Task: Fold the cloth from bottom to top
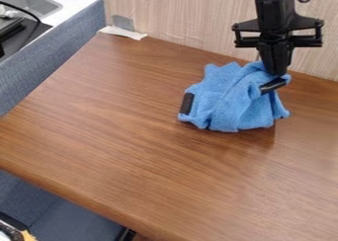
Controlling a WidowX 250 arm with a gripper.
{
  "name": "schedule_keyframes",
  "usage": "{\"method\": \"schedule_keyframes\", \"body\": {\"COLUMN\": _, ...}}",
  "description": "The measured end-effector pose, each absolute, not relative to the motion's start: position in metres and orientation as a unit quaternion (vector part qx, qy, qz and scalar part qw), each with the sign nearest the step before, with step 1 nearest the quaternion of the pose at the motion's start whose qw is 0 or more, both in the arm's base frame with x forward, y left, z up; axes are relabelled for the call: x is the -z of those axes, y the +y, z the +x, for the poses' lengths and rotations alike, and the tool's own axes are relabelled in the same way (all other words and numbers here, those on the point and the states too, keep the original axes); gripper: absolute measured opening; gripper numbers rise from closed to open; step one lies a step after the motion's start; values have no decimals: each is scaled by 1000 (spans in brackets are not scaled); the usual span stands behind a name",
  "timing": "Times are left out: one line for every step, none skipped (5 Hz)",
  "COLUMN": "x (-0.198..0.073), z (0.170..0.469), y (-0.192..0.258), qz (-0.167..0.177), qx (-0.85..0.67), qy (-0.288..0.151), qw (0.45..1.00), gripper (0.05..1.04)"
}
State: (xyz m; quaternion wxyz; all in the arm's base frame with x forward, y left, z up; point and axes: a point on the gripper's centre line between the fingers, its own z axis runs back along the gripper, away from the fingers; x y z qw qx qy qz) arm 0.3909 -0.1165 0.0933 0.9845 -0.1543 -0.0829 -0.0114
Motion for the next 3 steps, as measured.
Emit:
{"method": "schedule_keyframes", "body": {"x": -78, "z": 412, "y": -106, "qz": -153, "qx": -19, "qy": -79, "qw": 985, "gripper": 55}}
{"method": "schedule_keyframes", "body": {"x": -71, "z": 421, "y": -99, "qz": -147, "qx": -77, "qy": -85, "qw": 982, "gripper": 55}}
{"method": "schedule_keyframes", "body": {"x": -53, "z": 434, "y": -99, "qz": -139, "qx": -113, "qy": -76, "qw": 981, "gripper": 55}}
